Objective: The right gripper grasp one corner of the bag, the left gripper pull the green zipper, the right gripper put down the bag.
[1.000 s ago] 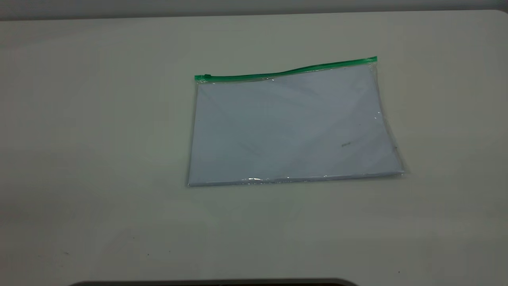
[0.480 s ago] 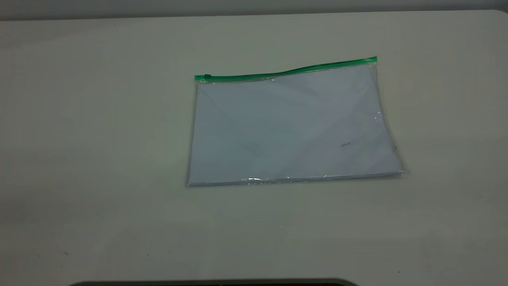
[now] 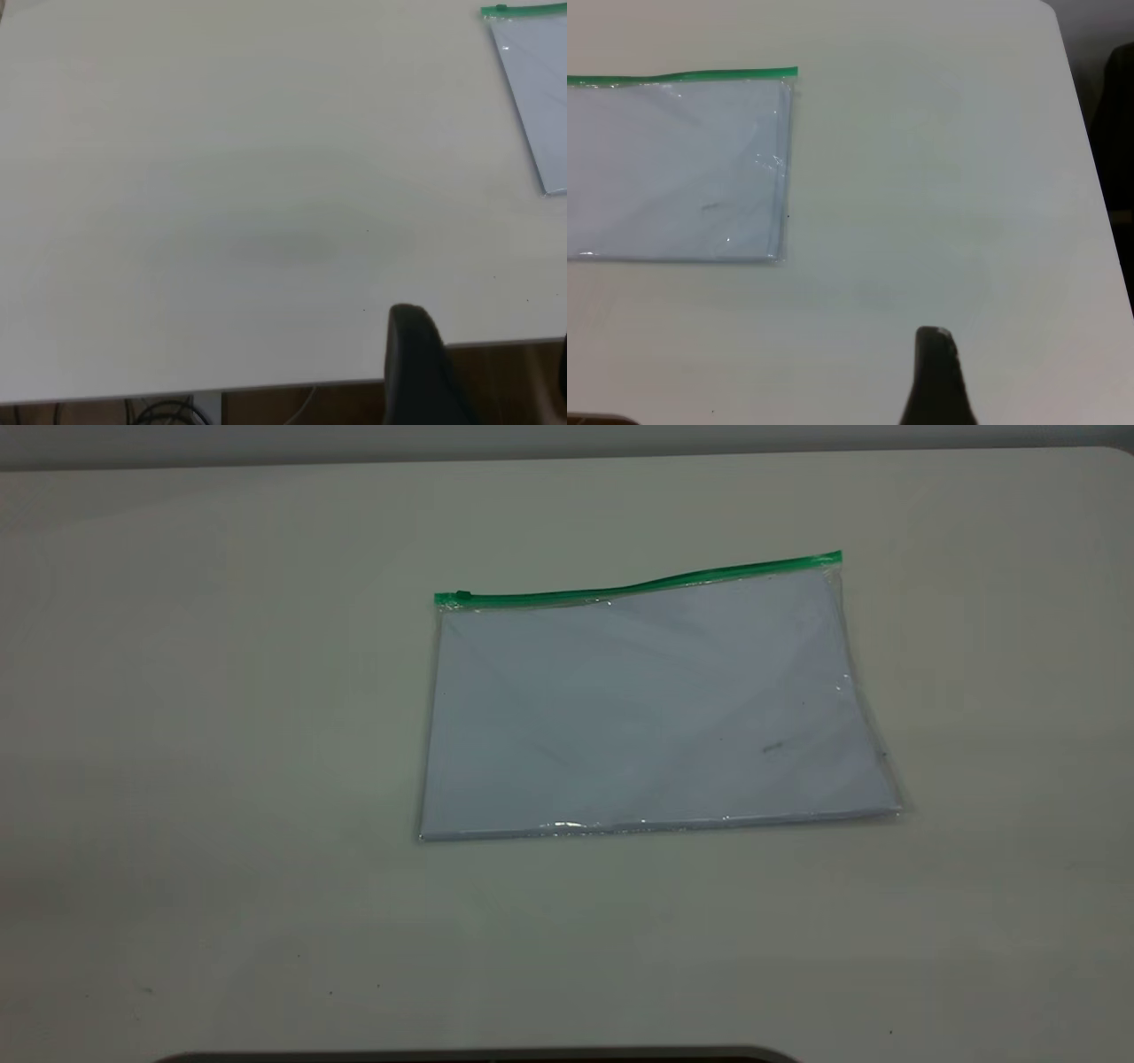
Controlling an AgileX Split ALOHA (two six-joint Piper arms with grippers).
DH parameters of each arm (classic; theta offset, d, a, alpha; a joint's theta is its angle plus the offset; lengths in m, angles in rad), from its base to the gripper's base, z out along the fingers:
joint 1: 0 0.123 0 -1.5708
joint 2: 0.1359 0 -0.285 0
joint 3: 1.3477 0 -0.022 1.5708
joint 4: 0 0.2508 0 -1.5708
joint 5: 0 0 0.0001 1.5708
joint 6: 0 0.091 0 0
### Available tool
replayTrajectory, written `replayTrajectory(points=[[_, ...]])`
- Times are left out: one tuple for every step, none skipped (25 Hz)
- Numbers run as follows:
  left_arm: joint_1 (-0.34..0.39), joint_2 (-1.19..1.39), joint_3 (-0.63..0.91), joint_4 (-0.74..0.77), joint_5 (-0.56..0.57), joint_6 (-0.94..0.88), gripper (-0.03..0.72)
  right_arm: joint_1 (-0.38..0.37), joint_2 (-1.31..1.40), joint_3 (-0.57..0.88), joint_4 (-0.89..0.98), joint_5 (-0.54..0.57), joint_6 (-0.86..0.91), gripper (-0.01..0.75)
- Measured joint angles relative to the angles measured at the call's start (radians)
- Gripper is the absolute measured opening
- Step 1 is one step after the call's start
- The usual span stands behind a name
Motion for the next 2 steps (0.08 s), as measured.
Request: replayTrajectory(points=[[0.000,0.000,0.000,0.000,0.000,0.000,0.442,0.000,0.000,0.000,-0.001,0.000,0.000,0.589],[0.000,0.000,0.000,0.000,0.000,-0.004,0.442,0.000,0.000,0.000,-0.001,0.000,0.000,0.589]])
